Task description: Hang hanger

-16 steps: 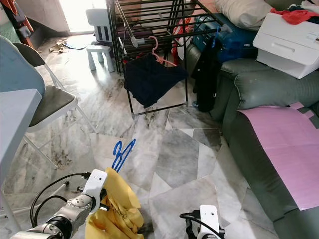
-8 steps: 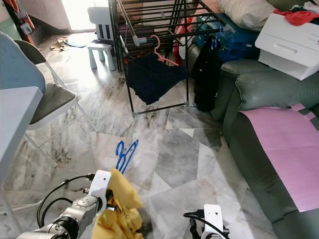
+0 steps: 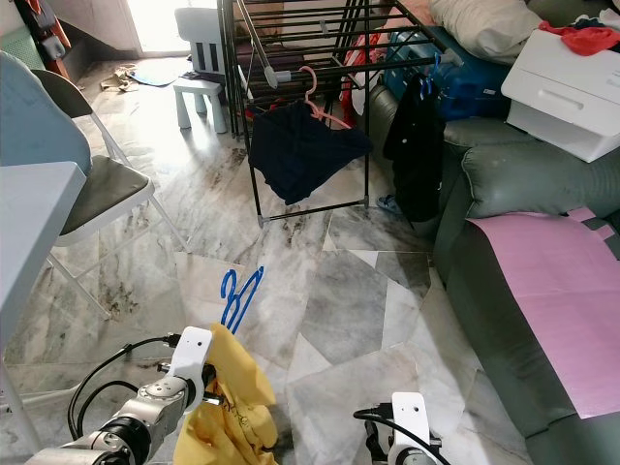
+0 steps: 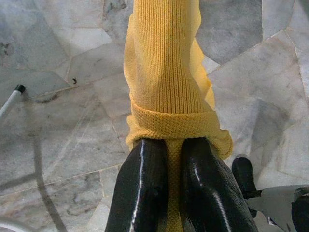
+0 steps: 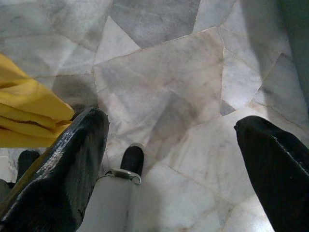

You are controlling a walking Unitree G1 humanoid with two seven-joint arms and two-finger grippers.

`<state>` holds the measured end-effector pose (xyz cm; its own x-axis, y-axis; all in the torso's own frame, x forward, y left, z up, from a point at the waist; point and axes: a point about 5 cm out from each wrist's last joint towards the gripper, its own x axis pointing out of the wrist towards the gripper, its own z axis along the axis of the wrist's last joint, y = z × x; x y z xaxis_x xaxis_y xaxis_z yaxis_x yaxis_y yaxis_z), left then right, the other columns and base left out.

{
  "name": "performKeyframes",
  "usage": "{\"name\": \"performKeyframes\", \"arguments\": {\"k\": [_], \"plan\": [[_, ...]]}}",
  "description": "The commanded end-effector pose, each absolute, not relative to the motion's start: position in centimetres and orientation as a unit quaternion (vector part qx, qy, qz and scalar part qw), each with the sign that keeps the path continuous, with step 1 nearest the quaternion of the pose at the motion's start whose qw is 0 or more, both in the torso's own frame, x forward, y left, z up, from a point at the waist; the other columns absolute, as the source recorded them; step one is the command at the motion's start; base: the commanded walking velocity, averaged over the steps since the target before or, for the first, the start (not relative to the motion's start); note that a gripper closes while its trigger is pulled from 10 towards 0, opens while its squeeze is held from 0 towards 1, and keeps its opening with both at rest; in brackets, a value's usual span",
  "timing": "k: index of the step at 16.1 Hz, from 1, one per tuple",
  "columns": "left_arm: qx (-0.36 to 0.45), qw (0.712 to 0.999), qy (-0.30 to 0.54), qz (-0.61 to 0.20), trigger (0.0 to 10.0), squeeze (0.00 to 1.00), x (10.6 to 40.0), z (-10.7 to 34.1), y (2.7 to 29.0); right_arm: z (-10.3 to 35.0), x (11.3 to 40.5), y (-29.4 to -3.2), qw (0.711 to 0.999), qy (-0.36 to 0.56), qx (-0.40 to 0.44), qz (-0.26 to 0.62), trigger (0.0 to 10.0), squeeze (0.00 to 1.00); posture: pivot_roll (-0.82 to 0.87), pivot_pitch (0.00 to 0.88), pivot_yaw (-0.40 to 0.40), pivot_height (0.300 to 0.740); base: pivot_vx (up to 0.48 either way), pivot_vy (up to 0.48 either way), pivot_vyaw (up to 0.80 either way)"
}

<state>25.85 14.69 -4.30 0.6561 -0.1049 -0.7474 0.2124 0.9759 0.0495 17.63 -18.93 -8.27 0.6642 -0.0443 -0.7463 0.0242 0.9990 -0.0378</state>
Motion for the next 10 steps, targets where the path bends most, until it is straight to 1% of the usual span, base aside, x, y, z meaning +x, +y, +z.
{"name": "performKeyframes", "arguments": {"k": [1,9,10], "plan": [[0.071,0.911,0.397,-0.084,10.0,0.0,26.26,-3.97,14.95,-8.44,17.32,-19.06,0.908,0.418,-0.014,-0.019,10.0,0.0,-0.03,0.0,-0.033,0.74,0.0,-0.296,0.0],[0.084,0.909,0.396,-0.098,10.0,0.0,26.3,-3.94,14.72,-8.74,16.67,-18.85,0.906,0.423,-0.013,-0.02,10.0,0.0,-0.05,0.0,-0.014,0.74,0.0,-0.298,0.0],[0.085,0.909,0.396,-0.098,10.0,0.0,26.28,-3.96,14.71,-8.74,16.65,-18.86,0.906,0.423,-0.013,-0.021,10.0,0.0,-0.05,0.0,-0.013,0.74,0.0,0.0,0.0]]}}
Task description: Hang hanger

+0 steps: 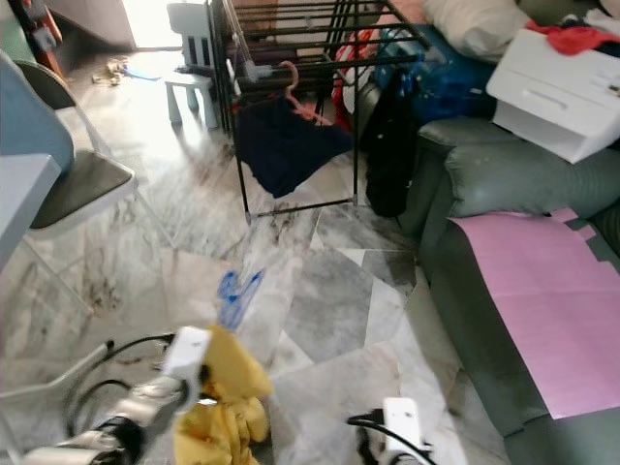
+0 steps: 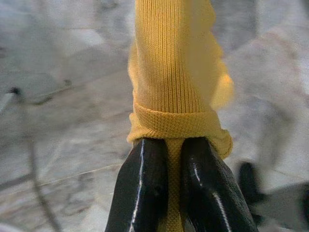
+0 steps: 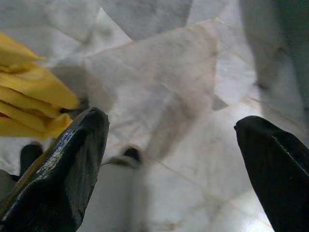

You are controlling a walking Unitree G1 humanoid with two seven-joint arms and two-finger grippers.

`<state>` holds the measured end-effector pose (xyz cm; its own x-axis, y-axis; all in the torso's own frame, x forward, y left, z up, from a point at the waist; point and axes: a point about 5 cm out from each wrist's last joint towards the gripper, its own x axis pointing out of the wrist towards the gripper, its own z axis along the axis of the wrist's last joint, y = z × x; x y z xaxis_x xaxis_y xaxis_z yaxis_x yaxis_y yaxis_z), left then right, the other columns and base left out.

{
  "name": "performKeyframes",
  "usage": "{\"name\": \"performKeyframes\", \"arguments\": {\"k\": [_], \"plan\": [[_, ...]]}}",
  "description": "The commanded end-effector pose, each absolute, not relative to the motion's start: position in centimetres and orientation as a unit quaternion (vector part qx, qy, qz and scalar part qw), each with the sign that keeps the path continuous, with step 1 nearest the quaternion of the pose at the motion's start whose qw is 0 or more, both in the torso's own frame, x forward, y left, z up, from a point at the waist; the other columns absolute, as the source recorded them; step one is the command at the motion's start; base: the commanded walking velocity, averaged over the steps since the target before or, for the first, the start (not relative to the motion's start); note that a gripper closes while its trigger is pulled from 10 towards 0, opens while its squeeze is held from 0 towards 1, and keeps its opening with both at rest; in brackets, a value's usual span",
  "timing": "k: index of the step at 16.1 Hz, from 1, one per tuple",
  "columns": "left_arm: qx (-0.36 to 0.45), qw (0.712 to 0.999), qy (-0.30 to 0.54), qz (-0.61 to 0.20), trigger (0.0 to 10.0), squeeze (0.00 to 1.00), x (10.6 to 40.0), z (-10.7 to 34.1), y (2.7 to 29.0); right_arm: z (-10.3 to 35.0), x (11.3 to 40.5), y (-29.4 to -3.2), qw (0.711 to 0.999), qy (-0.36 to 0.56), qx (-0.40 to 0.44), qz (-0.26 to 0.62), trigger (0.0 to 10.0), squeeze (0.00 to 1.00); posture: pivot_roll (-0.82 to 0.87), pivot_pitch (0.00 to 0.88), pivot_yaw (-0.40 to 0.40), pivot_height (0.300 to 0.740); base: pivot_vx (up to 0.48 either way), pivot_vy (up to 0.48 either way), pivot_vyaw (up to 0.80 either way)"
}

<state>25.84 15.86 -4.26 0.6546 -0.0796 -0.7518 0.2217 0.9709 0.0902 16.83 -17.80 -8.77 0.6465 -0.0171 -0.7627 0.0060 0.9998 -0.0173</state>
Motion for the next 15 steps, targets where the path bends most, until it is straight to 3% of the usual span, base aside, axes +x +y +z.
{"name": "performKeyframes", "arguments": {"k": [1,15], "plan": [[0.082,0.909,0.396,-0.095,10.0,0.0,26.3,-4.0,14.7,-8.7,16.6,-18.9,0.906,0.423,-0.013,-0.021,10.0,0.0,-0.05,0.0,-0.014,0.74,0.0,0.0,0.0],[0.112,0.905,0.406,-0.057,10.0,0.0,26.0,-4.1,16.7,-8.7,16.7,-19.1,0.906,0.422,-0.026,-0.009,10.0,0.0,-0.04,0.0,-0.024,0.74,0.0,0.0,0.0]]}}
